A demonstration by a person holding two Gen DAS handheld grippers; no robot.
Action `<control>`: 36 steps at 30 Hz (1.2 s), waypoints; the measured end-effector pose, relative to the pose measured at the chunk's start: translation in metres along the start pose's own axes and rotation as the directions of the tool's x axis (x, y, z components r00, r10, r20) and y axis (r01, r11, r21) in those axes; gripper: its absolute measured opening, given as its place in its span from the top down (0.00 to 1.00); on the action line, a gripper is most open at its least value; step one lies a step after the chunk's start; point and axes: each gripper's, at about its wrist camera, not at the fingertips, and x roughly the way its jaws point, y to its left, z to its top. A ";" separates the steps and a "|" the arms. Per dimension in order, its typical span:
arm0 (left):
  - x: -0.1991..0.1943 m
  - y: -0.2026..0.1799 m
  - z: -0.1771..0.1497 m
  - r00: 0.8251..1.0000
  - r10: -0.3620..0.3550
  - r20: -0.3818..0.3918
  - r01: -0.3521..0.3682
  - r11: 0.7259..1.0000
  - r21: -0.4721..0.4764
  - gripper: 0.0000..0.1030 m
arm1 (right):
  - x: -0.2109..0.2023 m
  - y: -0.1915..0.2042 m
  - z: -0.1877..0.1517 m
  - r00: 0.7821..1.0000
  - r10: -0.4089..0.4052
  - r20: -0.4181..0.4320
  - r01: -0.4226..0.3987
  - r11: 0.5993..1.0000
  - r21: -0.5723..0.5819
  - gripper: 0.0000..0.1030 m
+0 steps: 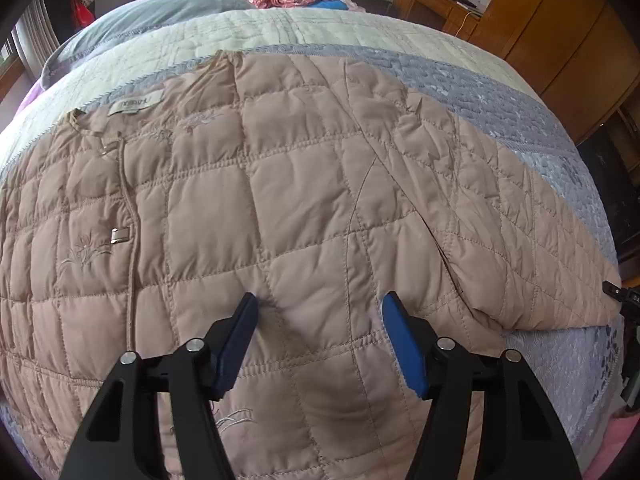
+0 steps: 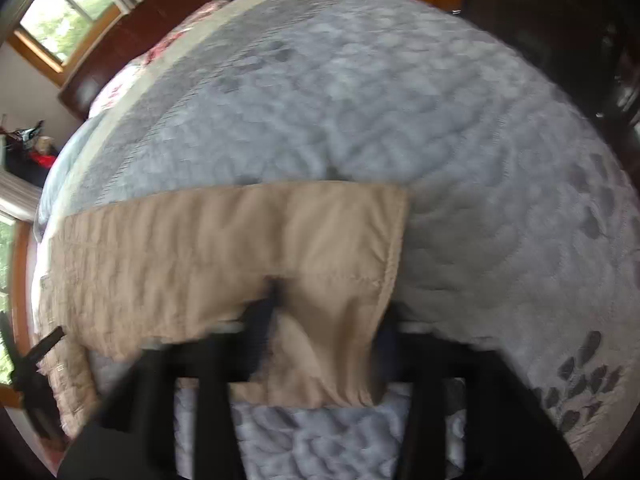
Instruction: Fold large clothes
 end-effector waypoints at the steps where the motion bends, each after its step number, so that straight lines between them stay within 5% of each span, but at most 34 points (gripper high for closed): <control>1: -0.001 0.001 -0.001 1.000 -0.001 0.005 0.001 1.000 0.001 0.43 | -0.005 0.005 -0.003 0.998 0.056 0.002 -0.056 0.998 -0.001 0.93; 5: -0.004 0.008 -0.006 0.999 -0.038 0.018 0.038 0.999 -0.006 0.47 | -0.022 0.028 -0.009 0.991 0.109 0.083 -0.103 0.991 -0.083 0.94; 9: 0.000 0.016 -0.008 0.995 -0.086 0.041 0.087 0.996 -0.033 0.47 | 0.011 0.029 -0.008 0.996 -0.086 0.027 0.088 0.994 -0.058 0.95; 11: -0.002 0.019 -0.011 0.994 -0.097 0.051 0.099 0.995 -0.031 0.47 | 0.015 0.028 -0.007 0.995 -0.095 0.031 0.096 0.995 -0.035 0.95; 14: -0.014 0.028 -0.018 0.992 -0.120 0.042 0.122 0.992 -0.027 0.47 | -0.009 0.045 -0.008 0.996 0.010 0.088 -0.007 0.999 -0.035 0.96; 18: -0.038 0.054 -0.026 0.990 -0.115 0.082 0.118 0.993 -0.030 0.47 | -0.041 0.117 -0.016 0.981 0.128 0.145 -0.099 0.977 -0.191 0.96; 29: -0.066 0.124 -0.045 0.992 -0.025 0.122 0.038 0.993 -0.110 0.45 | 0.027 0.351 -0.065 0.957 0.266 -0.114 -0.286 0.812 -0.508 0.96; 36: -0.061 0.133 -0.049 0.993 -0.025 0.116 0.039 0.993 -0.112 0.45 | 0.088 0.410 -0.085 0.954 0.223 -0.202 -0.298 0.790 -0.536 0.90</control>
